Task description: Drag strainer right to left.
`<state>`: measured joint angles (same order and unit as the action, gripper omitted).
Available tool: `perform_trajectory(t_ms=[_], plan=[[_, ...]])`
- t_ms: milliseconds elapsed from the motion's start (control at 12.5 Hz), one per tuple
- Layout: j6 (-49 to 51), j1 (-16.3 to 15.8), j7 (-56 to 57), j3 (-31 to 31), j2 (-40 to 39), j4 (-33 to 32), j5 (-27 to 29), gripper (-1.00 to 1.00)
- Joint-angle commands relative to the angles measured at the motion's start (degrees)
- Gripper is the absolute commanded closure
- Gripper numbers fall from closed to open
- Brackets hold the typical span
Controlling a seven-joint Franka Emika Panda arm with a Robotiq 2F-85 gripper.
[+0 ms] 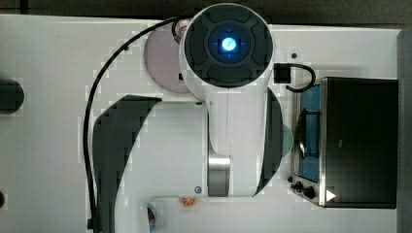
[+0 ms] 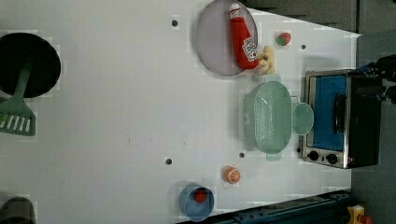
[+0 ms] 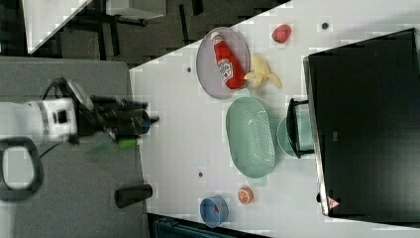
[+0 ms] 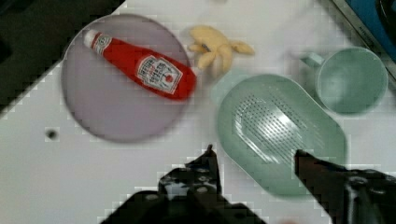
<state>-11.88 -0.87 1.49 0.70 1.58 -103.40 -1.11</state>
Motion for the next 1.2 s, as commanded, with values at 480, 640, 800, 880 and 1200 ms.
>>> perform_trajectory(t_ms=[480,640,800,880,1200], plan=[[8.9,2.3,-1.8,2.8,33.2,-25.2,-1.5,-1.0],[2.8,2.3,-2.6,2.3,29.8,-27.7,-1.5,-1.0],[-5.6,2.3,-5.7,1.9,25.2,-30.4,-1.5,-1.0],[-9.4,2.3,-8.5,1.7,22.5,-31.5,-1.5,-1.0],[-20.5,2.3,-21.1,1.3,9.6,-33.5,-1.5,-1.0]])
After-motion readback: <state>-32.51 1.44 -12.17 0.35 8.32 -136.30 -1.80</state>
